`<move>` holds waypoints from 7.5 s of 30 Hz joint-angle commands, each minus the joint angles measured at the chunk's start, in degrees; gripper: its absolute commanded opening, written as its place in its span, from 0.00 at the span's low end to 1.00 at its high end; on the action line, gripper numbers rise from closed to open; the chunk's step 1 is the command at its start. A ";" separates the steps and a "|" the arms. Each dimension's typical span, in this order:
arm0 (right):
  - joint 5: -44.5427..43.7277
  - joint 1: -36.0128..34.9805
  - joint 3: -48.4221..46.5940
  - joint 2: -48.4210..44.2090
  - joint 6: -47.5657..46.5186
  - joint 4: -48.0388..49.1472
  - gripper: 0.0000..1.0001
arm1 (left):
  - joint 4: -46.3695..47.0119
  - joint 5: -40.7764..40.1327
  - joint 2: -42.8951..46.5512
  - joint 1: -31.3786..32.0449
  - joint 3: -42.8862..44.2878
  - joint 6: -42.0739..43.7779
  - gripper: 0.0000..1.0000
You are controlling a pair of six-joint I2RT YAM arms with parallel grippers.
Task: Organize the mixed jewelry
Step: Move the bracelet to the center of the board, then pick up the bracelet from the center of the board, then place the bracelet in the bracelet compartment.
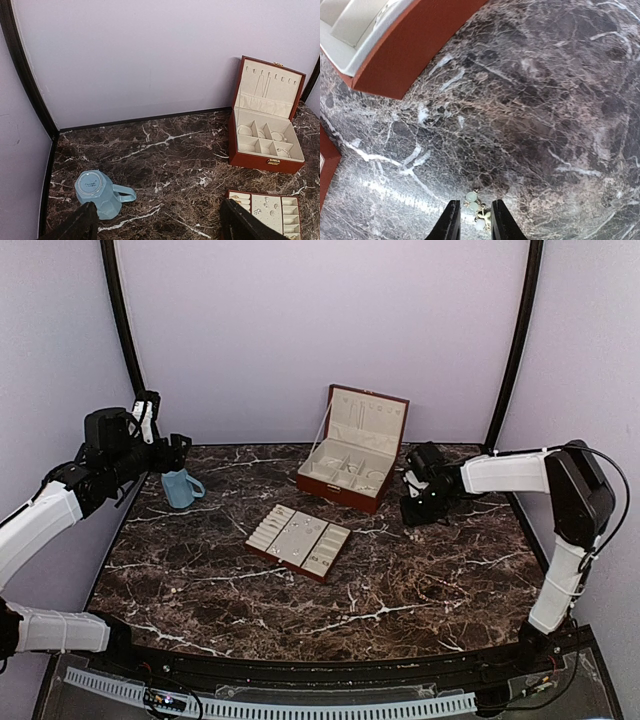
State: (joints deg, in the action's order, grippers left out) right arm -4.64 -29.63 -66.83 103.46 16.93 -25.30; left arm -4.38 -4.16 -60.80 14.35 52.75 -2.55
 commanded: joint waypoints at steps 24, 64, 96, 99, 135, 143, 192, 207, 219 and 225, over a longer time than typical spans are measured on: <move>-4.81 -3.13 -0.33 5.59 -3.12 -0.97 0.15 | 0.78 -0.23 0.33 -0.29 -0.28 0.45 0.87; 2.44 -4.12 5.32 -1.15 1.86 5.10 0.05 | 0.86 -0.12 1.34 -0.29 -0.28 0.35 0.87; 9.24 -4.08 0.82 -7.92 6.40 15.60 0.03 | 0.96 -0.67 2.13 -0.29 -0.39 0.62 0.87; 8.94 -4.12 -1.88 -6.81 5.23 14.84 0.03 | 0.95 -0.74 2.17 -0.29 -0.38 0.61 0.87; 13.40 0.54 -30.89 13.15 -8.69 7.67 0.05 | 1.04 -0.45 2.87 -0.29 -0.37 0.68 0.87; 18.90 0.51 -37.57 19.24 -11.21 7.05 0.05 | 1.03 -0.70 3.00 -0.29 -0.30 0.78 0.87; 27.08 0.76 -42.52 28.11 -19.18 11.40 0.22 | 1.04 -0.90 3.75 -0.29 -0.37 0.88 0.87; 26.14 0.74 -38.30 25.01 -17.97 14.49 0.31 | 1.34 -1.02 4.46 -0.29 -0.60 0.84 0.87; 24.48 1.12 -24.13 14.68 -15.13 21.98 0.43 | 1.94 -1.35 5.60 -0.29 -1.17 1.02 0.88; 24.21 1.88 -16.12 8.16 -12.94 25.05 0.49 | 3.19 -1.49 6.20 -0.29 -2.13 1.40 0.88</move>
State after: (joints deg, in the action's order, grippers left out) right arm 20.32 -28.49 -87.02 116.36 1.96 -5.10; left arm -3.90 -5.26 -56.07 14.35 51.79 -2.07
